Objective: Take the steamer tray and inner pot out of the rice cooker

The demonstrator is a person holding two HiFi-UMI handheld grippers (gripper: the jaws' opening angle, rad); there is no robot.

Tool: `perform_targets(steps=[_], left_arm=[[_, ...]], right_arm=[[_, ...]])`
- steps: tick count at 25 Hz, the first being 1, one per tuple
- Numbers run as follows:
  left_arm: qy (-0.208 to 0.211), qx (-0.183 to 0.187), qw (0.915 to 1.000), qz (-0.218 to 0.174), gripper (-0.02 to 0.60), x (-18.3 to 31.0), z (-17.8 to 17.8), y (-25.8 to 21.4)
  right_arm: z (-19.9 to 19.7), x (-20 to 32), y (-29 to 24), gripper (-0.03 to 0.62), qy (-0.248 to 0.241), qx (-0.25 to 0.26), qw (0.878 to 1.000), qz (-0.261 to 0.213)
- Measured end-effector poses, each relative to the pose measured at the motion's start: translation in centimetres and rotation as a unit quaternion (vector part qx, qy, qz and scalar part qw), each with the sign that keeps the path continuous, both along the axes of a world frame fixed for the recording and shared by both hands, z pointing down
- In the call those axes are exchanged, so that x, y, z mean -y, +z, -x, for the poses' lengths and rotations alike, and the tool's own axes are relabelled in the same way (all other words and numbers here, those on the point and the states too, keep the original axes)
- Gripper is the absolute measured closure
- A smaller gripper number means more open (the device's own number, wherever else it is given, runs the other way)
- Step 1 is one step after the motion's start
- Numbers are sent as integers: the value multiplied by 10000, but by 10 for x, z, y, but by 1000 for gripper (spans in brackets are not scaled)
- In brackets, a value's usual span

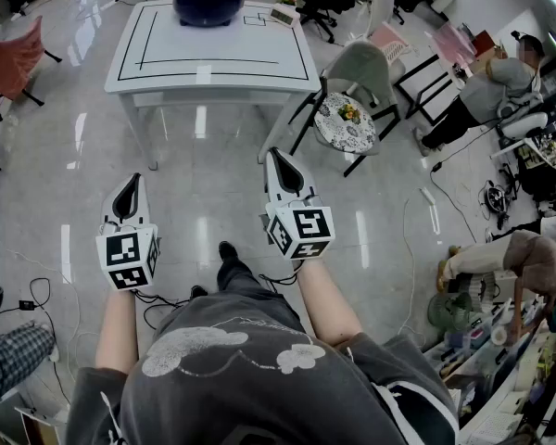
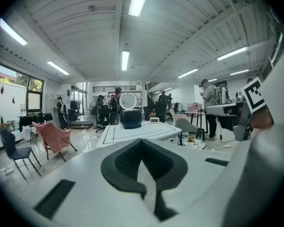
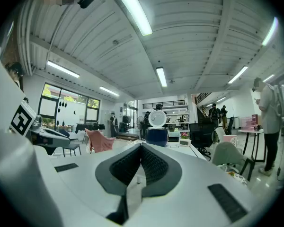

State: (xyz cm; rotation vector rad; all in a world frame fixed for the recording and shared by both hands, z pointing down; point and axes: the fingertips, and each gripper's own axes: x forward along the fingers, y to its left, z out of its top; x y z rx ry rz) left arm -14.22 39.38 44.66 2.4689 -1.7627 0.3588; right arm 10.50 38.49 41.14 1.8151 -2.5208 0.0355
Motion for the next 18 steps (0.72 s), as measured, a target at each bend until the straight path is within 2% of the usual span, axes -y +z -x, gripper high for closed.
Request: perform_targets(steps=[14, 18], left_arm=[[132, -108, 9998, -66, 574, -8, -4, -1], [114, -214, 9997, 91, 574, -19, 4, 9]], right_arm=[[2, -17, -2, 566, 21, -6, 10000, 4], [15, -23, 6, 566, -78, -17, 9999, 101]])
